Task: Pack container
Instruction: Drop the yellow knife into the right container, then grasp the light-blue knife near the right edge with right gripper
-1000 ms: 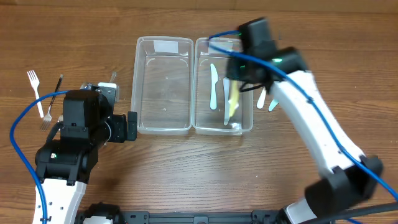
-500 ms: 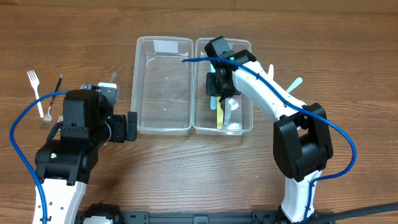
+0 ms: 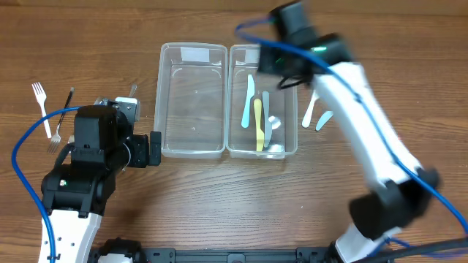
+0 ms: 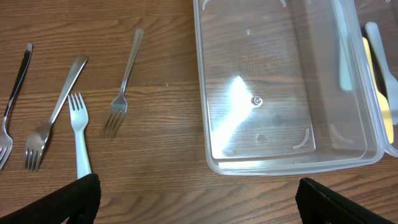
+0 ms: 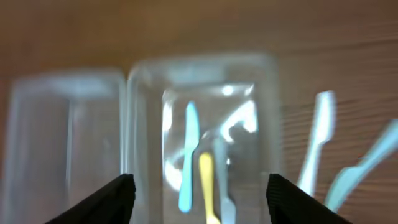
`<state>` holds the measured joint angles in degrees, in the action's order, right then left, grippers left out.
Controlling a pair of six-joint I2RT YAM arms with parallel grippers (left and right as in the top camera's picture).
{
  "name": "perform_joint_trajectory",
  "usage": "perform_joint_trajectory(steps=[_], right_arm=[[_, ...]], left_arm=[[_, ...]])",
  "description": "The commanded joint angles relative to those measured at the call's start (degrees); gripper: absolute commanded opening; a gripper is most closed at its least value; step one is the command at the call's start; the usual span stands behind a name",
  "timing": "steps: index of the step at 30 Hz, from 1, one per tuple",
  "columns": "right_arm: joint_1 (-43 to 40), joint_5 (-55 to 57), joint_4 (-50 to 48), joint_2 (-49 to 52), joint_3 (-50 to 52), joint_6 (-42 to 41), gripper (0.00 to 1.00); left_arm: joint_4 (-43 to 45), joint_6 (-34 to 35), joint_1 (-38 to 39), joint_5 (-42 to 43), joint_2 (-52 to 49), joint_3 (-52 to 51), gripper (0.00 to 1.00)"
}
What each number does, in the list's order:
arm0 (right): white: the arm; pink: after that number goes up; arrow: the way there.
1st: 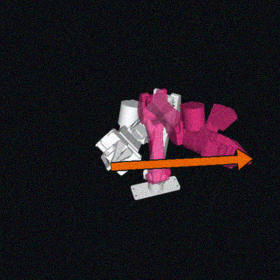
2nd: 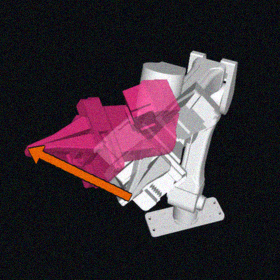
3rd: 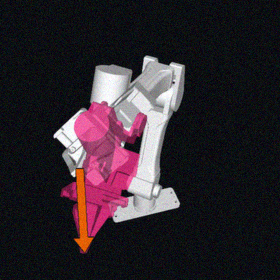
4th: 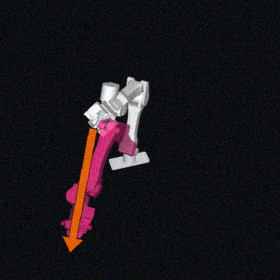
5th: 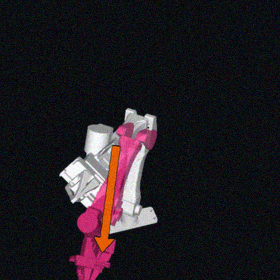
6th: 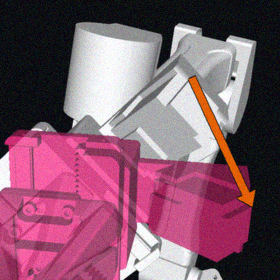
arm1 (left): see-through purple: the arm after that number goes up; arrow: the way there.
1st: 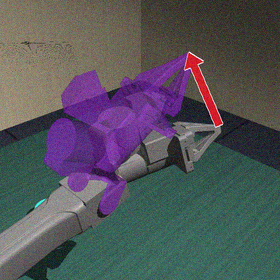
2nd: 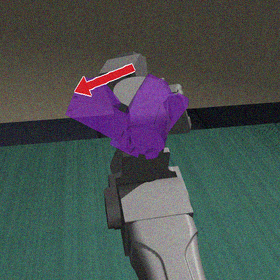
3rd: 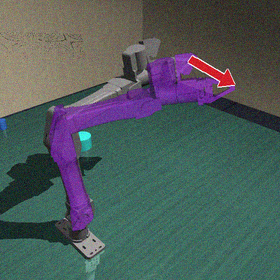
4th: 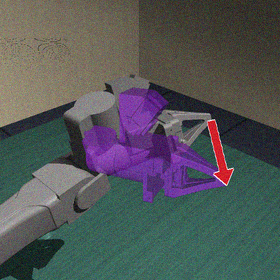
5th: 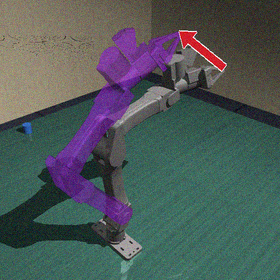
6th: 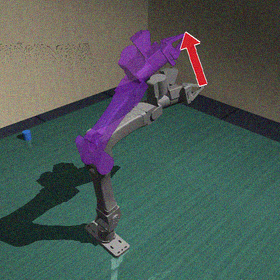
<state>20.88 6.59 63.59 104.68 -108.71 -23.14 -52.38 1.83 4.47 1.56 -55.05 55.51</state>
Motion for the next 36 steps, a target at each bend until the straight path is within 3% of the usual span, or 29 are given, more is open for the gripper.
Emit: perform_joint_trajectory(steps=[1,7,12,23,36], right_arm=[[-11.0,2.2,2.8,-2.6,-1.2,-7.2,0.71],[-24.2,0.0,3.6,1.4,2.4,-10.1,0.76],[-29.5,-3.1,3.6,9.3,2.9,-8.8,0.78],[-30.6,-4.2,1.2,22.9,2.9,-6.7,0.8],[-30.7,-4.2,-0.2,28.1,2.9,-6.5,0.8]], left_arm=[[-0.1,1.2,0.0,1.0,0.0,1.5,1.0],[-0.1,1.5,0.0,1.1,0.0,1.5,1.0],[-0.1,2.1,0.0,1.1,0.0,1.5,1.0],[-0.1,2.1,0.0,1.1,0.0,1.5,1.0],[-0.1,2.1,0.0,1.0,0.0,1.5,1.0]])
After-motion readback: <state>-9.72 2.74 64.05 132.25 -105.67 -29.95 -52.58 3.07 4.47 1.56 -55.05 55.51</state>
